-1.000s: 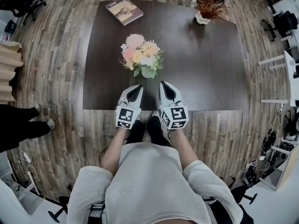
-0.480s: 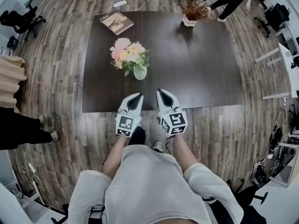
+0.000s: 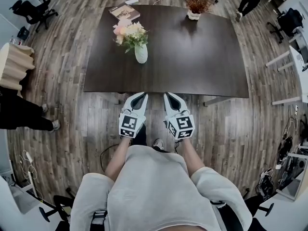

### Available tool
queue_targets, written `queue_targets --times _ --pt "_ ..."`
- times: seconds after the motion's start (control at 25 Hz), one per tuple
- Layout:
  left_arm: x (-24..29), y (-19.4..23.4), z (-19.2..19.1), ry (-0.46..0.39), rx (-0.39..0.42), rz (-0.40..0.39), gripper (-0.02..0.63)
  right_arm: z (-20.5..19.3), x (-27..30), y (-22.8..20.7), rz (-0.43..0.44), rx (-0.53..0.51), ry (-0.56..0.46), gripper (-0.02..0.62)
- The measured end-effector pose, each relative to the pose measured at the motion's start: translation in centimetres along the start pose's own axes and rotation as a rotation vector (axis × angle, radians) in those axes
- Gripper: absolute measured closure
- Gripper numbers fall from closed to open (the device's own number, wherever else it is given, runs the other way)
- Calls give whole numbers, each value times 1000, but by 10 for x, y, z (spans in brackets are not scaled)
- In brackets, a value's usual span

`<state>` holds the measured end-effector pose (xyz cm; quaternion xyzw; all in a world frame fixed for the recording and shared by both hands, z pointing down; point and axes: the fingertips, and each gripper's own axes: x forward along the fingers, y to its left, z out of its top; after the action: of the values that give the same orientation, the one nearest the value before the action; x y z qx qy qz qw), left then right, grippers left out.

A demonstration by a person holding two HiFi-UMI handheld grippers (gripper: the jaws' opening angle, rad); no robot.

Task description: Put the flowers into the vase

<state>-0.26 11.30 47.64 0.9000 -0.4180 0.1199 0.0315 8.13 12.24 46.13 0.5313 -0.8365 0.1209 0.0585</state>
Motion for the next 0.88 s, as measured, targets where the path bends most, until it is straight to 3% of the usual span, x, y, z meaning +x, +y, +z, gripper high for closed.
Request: queue_targets --times 0.36,0.88 --pt "-33 -19 -4 -6 -20 67 597 0 -30 22 43 -31 -26 600" --pt "-23 -23 6 -16 3 83 597 3 -32 15 55 -29 -28 600"
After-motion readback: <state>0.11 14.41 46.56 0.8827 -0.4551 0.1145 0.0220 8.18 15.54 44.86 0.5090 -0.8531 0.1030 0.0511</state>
